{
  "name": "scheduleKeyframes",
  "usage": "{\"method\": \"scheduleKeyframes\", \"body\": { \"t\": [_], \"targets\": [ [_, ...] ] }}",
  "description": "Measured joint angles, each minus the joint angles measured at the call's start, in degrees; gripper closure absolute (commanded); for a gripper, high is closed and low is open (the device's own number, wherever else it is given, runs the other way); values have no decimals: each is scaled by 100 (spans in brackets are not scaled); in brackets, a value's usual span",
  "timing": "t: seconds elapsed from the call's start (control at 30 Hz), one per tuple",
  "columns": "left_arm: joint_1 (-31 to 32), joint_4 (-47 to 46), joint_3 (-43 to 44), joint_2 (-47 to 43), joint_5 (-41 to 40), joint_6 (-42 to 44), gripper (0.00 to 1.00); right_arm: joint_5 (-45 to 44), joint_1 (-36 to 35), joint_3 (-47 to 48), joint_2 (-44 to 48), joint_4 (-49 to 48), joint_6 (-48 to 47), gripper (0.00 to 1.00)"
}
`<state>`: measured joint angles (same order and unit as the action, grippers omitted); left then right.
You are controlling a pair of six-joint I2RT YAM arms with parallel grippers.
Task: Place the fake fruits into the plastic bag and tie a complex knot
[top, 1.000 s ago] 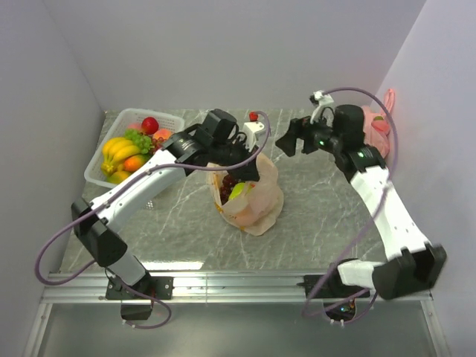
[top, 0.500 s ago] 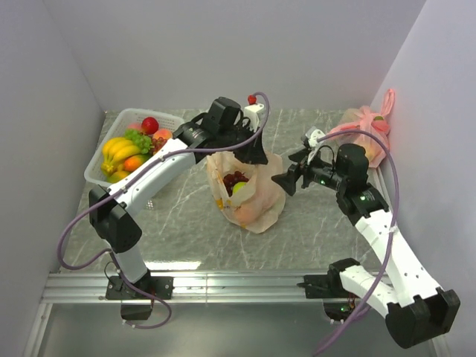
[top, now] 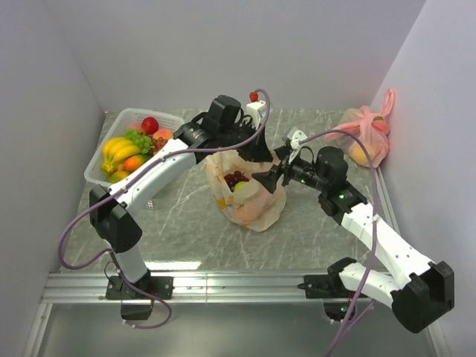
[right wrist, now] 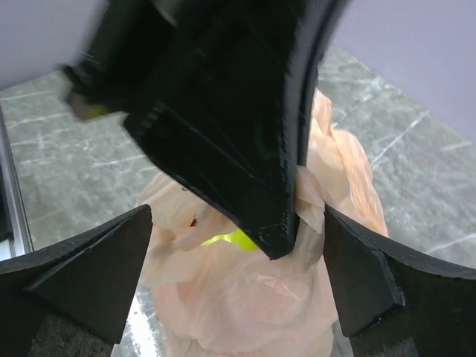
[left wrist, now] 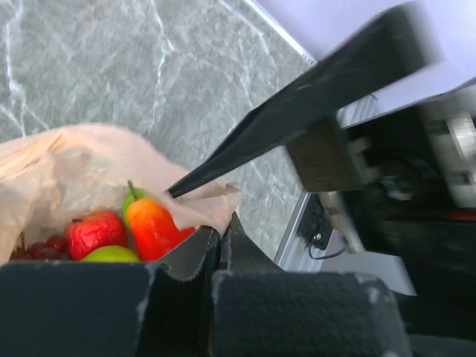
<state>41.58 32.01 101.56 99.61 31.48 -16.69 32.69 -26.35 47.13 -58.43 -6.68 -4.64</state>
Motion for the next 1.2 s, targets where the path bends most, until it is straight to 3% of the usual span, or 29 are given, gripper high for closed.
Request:
{"method": "scheduleKeyframes", "body": {
  "t": [0.07,0.17,0.2,0.27,0.37,0.4,0.43,0.5,0.53,0.6,0.7,0.97,1.2],
  "targets": [
    [0,-127,-9,0,20,-35,100,-44,-20,-85,-70,-114,98,1],
    [0,-361,-39,-2,31,-166,100,-144,-101,-260,-114,-326,330,11],
    [0,-466,-66,-2,39,-219,100,-184,-136,-332,-118,-417,424,22],
    [0,-542,-107,-13,81,-304,100,-304,-160,-494,-127,-629,568,34],
    [0,-603,-136,-22,111,-420,98,-474,-160,-649,-184,-828,748,72],
    [0,-599,-162,-39,125,-461,93,-551,-155,-660,-199,-861,789,100],
    [0,-608,-203,-79,98,-501,81,-597,-122,-678,-212,-885,785,100],
    [-33,-684,-291,-164,-22,-564,69,-599,-116,-699,-219,-887,852,100],
    [-81,-800,-376,-243,-81,-645,51,-540,-133,-719,-214,-868,841,100],
    [-267,-927,-518,-400,-138,-734,25,-455,-142,-756,-214,-850,804,100],
    [-933,-1016,-848,-824,-234,-981,4,-297,-131,-909,-166,-789,715,100],
    [-2667,-1143,-2114,-2033,-667,-1375,1,437,13,-1128,-103,0,-354,100],
    [-3727,-1325,-2959,-1434,-389,-2017,2,879,319,-1126,-105,979,-1572,100]
  ]
}}
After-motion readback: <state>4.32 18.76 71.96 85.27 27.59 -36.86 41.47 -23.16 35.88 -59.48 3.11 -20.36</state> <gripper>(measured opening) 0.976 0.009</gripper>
